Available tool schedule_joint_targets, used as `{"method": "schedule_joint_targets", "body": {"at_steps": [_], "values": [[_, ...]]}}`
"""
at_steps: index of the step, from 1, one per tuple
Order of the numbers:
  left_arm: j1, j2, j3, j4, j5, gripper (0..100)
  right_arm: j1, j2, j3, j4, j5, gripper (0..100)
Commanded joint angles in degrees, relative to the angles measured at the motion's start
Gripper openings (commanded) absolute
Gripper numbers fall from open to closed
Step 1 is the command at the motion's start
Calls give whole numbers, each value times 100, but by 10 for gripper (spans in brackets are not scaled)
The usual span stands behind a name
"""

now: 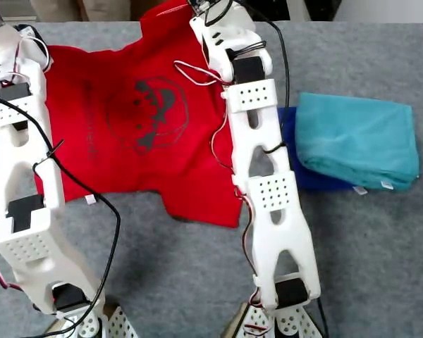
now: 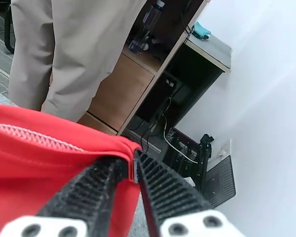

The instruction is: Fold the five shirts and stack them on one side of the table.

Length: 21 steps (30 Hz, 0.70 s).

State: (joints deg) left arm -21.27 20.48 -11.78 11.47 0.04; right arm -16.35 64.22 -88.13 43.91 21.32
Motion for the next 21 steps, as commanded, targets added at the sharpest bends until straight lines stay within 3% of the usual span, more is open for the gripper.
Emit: {"method": "schedule_joint_targets", "body": {"at_steps": [1, 21], "values": [[-53, -92, -70, 0, 0, 19, 136, -57, -356, 0, -53, 5], [-62, -136, -114, -18, -35, 19, -57, -4, -532, 9, -18, 5]]}}
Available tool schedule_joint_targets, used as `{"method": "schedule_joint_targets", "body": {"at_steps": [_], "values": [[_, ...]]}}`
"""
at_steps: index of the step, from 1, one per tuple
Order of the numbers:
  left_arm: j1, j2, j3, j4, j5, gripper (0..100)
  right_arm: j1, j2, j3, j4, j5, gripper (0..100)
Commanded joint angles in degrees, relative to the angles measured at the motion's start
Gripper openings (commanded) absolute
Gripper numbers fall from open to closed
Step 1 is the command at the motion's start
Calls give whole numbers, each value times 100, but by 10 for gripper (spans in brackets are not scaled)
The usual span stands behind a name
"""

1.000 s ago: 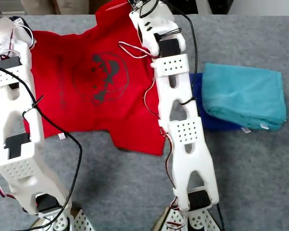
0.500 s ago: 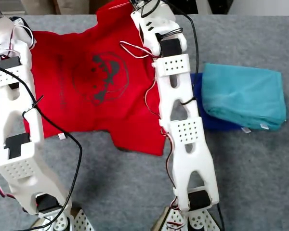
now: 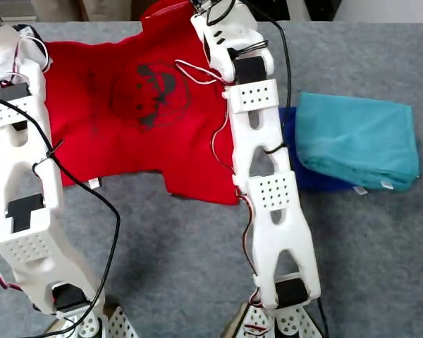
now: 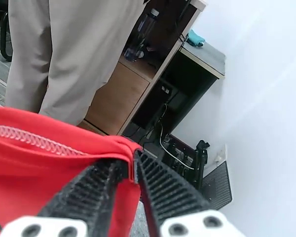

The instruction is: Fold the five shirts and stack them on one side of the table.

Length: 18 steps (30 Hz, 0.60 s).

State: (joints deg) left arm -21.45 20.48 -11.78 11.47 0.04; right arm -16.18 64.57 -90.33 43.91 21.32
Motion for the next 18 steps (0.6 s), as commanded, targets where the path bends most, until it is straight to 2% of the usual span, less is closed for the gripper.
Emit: {"method": "schedule_joint_targets", "body": {"at_steps": [1, 7, 11, 15, 18], "values": [[-35, -136, -114, -9, -35, 19, -75, -40, -303, 9, -18, 5], [-26, -136, -88, 0, -35, 19, -75, 119, -215, 176, -18, 5], [-18, -136, -26, 132, -26, 19, -75, 84, -338, 923, -44, 5], [-18, -145, -70, 1020, -26, 19, -110, -295, -514, 2558, -9, 5], [-62, -286, -387, 2303, -35, 19, -127, -611, -505, 3481, 9, 5]]}}
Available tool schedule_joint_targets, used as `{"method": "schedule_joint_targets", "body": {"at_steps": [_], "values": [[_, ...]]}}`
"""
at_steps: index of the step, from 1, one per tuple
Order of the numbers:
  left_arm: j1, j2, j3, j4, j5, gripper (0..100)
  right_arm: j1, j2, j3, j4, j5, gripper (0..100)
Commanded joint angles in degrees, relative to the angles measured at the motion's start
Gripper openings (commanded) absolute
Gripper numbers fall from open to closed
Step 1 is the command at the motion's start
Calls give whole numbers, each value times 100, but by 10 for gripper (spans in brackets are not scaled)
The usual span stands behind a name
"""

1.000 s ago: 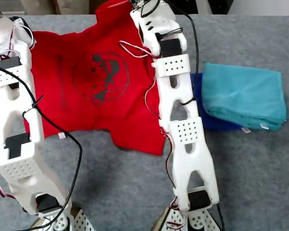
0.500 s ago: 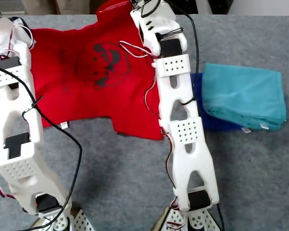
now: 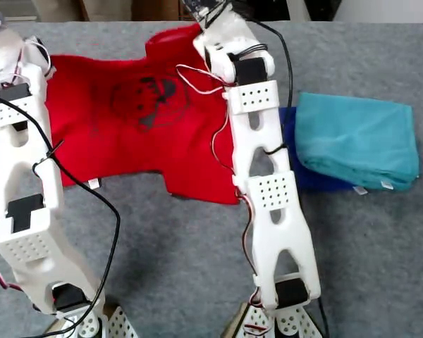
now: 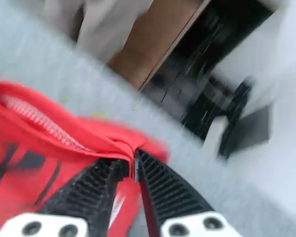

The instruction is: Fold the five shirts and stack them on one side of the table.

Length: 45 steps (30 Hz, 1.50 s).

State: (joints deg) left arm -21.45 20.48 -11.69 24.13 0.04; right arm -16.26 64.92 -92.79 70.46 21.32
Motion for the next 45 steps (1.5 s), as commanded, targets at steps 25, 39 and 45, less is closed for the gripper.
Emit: {"method": "schedule_joint_targets", "body": {"at_steps": [25, 39, 45], "values": [[-114, -2229, 2655, 2919, -932, 19, -470, -3231, 2132, 3209, 396, 5], [-308, -2519, 3270, 2664, -1284, 19, -470, -6633, 8602, 1380, 404, 5], [-316, -2563, 3464, 2681, -1688, 19, -444, -7758, 11046, 369, 352, 5]]}}
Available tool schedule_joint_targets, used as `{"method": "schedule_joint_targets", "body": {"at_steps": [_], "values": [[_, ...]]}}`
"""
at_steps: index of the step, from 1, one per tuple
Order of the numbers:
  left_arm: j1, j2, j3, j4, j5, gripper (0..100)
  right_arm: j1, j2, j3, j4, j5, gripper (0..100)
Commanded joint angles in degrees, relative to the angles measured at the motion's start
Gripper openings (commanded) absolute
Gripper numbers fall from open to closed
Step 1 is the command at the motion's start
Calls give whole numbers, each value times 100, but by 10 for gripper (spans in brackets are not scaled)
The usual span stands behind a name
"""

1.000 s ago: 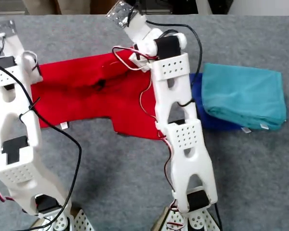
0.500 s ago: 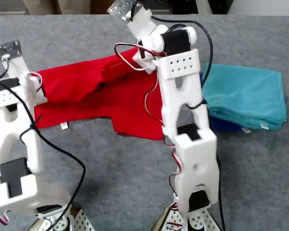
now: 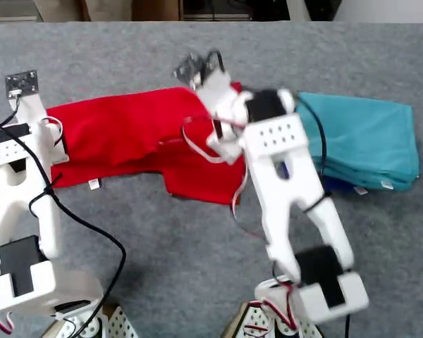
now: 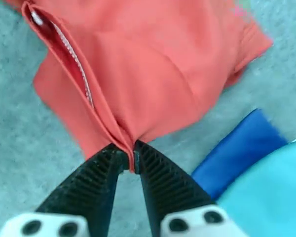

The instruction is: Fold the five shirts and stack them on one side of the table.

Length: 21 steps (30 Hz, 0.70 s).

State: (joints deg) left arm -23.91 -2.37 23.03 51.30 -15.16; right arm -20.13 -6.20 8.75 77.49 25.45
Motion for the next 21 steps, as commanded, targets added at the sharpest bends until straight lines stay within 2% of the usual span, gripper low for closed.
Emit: {"method": "schedule_joint_targets", "body": {"at_steps": [1, 13, 18, 21], "values": [[-79, -277, 0, -26, -167, 19, -48, -752, 1051, -334, -62, 5], [-264, -259, -105, -26, -176, 19, 66, -1068, 2273, -800, -44, 5], [-237, -251, -132, 132, -651, 20, -22, -1051, 2782, -1319, -53, 12], [-176, -268, -167, 413, -1011, 22, -84, -1059, 2897, -1459, -62, 123]]}}
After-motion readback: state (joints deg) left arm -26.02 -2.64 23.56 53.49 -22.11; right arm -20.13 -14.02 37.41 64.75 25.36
